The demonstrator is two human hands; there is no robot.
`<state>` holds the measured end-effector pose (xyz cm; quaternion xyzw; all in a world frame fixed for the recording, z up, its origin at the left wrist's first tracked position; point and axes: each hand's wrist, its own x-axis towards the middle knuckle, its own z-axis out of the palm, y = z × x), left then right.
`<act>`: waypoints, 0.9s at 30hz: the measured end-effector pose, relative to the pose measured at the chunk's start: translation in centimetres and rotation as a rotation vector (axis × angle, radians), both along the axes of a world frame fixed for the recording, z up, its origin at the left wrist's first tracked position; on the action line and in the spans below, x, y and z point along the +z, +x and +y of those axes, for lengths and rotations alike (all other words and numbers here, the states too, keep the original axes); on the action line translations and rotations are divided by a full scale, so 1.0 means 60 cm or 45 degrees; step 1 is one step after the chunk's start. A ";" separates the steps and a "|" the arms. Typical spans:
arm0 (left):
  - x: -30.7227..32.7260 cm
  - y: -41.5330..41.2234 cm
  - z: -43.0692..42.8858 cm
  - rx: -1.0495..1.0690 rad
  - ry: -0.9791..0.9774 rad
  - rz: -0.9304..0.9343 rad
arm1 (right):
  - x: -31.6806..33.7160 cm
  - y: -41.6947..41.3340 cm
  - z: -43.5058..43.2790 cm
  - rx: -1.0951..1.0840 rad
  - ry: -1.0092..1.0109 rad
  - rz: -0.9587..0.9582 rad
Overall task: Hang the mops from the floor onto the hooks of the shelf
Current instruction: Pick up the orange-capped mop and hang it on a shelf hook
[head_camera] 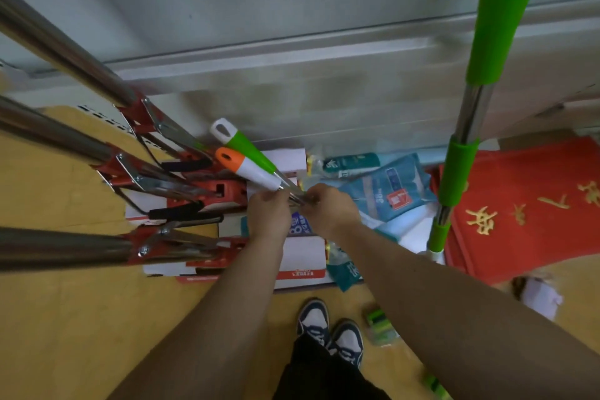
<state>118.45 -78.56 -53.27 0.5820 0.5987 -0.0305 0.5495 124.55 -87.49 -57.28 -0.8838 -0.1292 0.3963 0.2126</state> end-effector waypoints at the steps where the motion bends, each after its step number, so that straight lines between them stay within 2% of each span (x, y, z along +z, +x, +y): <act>1: -0.002 0.002 0.001 0.017 -0.017 -0.010 | -0.003 -0.001 0.000 0.016 -0.009 -0.038; 13: 0.052 -0.006 -0.050 0.123 -0.063 -0.110 | 0.062 -0.004 -0.069 0.125 0.029 0.007; 18: 0.115 -0.014 -0.098 -0.046 0.022 -0.120 | 0.122 -0.011 -0.132 0.095 0.047 0.007; 27: 0.216 -0.009 -0.213 -0.283 0.003 -0.300 | 0.227 0.001 -0.275 -0.017 0.018 -0.014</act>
